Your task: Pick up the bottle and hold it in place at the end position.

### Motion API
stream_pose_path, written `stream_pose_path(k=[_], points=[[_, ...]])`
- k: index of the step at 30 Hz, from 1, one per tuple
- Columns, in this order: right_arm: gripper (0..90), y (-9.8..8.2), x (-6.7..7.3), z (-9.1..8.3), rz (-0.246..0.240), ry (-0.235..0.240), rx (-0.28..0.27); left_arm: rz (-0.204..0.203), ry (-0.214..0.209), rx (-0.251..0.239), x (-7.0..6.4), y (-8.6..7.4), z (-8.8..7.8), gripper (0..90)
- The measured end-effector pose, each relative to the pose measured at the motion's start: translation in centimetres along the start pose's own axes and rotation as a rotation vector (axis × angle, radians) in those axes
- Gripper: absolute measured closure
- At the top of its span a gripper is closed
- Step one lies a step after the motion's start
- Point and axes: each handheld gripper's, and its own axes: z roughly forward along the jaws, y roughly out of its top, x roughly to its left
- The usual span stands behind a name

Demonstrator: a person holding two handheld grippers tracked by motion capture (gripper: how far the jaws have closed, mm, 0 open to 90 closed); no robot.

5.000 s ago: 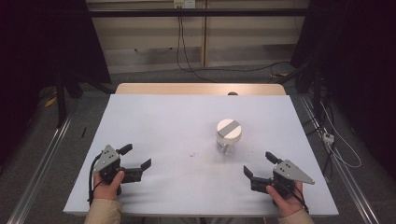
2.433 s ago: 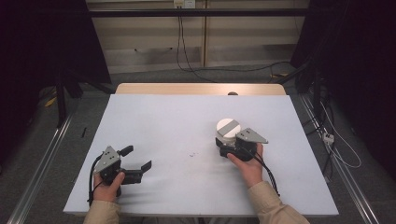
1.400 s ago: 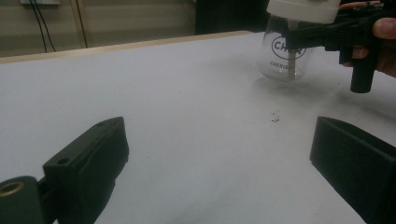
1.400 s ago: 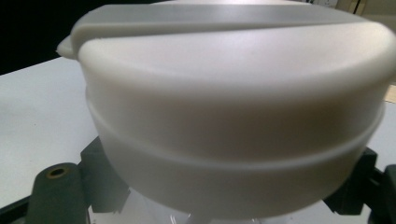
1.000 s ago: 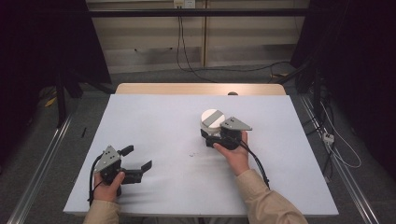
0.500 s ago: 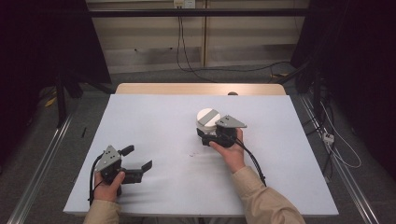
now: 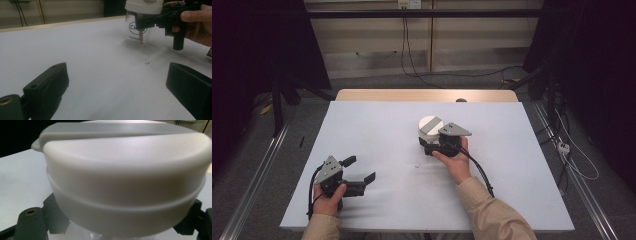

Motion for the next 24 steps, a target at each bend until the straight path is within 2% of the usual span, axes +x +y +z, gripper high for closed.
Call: stream_pose_path(k=[8,15,20,24], points=[[18.7,-0.3,-0.3,0.2,-0.011,-0.008,0.017,0.003,-0.003,0.009,-0.1,0.0,0.3,4.0],[18.6,-0.5,-0.2,0.1,-0.044,-0.002,0.012,-0.005,-0.004,0.010,-0.3,0.2,0.8,4.0],[18.6,-0.6,-0.2,0.0,-0.045,0.000,0.010,-0.011,-0.006,0.025,-0.8,0.8,1.5,4.0],[18.7,-0.6,-0.3,0.0,-0.039,0.002,0.005,-0.022,-0.010,0.018,-1.1,1.5,2.2,4.1]])
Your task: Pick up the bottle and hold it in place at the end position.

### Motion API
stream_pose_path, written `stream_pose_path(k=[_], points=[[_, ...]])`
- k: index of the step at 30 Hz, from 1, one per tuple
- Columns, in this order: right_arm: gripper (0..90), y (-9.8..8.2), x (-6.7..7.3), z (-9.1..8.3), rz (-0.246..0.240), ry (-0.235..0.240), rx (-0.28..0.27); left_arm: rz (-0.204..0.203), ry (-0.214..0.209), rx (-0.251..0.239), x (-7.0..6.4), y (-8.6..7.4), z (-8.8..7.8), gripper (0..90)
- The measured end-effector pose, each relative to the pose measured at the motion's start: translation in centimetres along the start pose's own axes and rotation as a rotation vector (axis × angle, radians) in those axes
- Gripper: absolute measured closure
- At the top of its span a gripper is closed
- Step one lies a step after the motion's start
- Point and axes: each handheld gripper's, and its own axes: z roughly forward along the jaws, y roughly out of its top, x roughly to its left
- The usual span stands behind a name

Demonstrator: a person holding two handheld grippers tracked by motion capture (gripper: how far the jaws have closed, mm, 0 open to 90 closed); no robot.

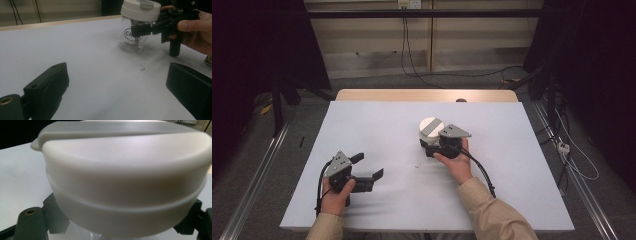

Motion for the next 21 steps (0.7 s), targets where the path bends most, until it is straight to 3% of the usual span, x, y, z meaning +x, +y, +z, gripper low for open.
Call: stream_pose_path(k=[7,21], points=[[18.7,-0.1,-0.1,0.0,0.003,0.004,-0.004,-0.015,-0.011,0.017,-0.1,1.0,1.2,4.7],[18.7,0.0,-0.1,0.1,0.006,0.005,-0.001,0.004,-0.054,0.051,-1.4,2.3,3.8,5.8]])
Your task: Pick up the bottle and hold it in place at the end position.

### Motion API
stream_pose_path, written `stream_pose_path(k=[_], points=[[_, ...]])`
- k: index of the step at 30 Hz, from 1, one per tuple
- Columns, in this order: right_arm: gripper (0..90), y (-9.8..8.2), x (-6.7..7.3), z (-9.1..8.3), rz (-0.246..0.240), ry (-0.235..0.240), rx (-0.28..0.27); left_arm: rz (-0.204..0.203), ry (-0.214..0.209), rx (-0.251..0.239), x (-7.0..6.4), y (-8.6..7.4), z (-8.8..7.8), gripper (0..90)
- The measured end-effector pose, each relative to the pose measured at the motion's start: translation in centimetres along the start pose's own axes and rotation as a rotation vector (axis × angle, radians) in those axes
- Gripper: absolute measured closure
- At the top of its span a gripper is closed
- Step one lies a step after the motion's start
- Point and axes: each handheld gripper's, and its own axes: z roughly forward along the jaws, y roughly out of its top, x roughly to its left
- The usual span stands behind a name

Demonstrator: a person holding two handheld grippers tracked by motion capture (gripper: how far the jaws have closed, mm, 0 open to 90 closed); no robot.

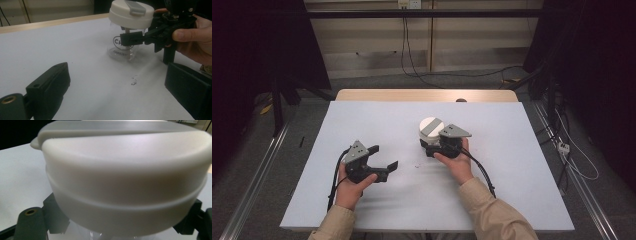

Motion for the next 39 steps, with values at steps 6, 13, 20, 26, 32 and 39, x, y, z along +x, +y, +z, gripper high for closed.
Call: stream_pose_path(k=[6,13,20,26,32,39], points=[[18.7,0.0,0.0,0.0,-0.003,0.001,-0.001,0.009,-0.004,0.002,-0.4,0.7,0.8,7.1],[18.7,0.0,0.0,0.0,-0.003,-0.001,0.000,-0.003,-0.015,0.018,-0.5,1.4,1.9,17.3],[18.7,-0.1,0.0,0.0,-0.005,-0.001,-0.001,0.004,-0.038,0.044,-0.8,2.3,2.9,34.3],[18.7,-0.1,0.0,0.0,-0.006,-0.002,0.000,-0.011,-0.090,0.052,-1.0,2.8,3.9,44.5],[18.8,-0.1,0.0,0.0,-0.006,-0.002,-0.001,-0.015,-0.094,0.076,-1.1,3.3,4.7,54.8],[18.8,-0.1,0.0,0.0,-0.007,-0.002,-0.001,-0.005,-0.112,0.095,-1.4,3.9,5.5,65.6]])
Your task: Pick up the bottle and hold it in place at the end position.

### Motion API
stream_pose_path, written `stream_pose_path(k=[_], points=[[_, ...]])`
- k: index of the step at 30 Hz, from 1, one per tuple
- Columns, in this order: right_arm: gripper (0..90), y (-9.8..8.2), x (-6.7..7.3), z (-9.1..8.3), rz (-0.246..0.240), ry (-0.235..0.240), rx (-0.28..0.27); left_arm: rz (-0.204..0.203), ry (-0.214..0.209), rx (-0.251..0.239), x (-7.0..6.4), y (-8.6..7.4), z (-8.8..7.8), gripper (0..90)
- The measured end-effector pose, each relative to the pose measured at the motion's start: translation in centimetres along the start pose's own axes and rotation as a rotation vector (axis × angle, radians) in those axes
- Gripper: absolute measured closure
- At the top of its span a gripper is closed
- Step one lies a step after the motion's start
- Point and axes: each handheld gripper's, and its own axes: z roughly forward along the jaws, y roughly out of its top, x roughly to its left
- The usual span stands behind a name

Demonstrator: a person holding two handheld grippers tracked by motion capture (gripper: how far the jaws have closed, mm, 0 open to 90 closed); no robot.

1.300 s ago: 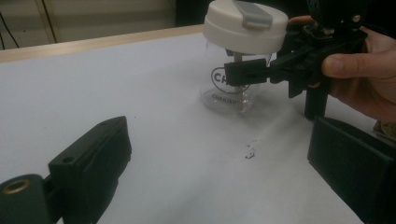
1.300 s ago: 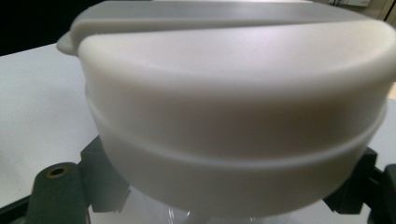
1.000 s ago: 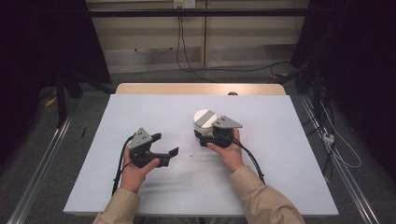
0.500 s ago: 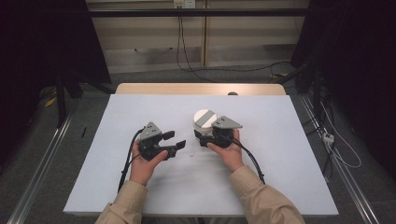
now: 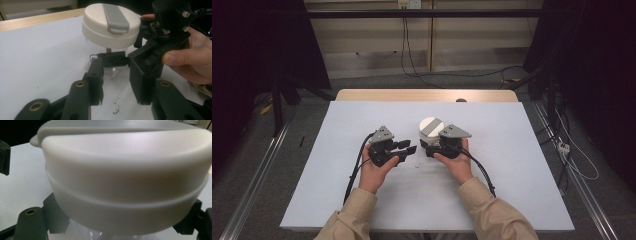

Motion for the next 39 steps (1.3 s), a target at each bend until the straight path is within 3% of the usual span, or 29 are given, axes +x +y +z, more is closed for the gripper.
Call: stream_pose_path(k=[9,12,23,39], points=[[18.8,0.0,0.0,0.0,-0.002,-0.001,-0.001,-0.023,0.002,0.019,0.3,0.5,0.6,78.6],[18.8,0.0,0.0,0.0,0.000,0.000,0.000,-0.002,0.010,0.030,0.2,0.7,0.9,80.9],[18.8,-0.1,0.0,0.0,-0.002,-0.002,-0.001,0.002,0.011,0.043,0.2,1.0,1.6,89.9],[18.8,-0.1,0.1,0.0,-0.006,-0.002,0.001,0.016,0.011,0.053,-0.3,2.1,2.4,90.0]])
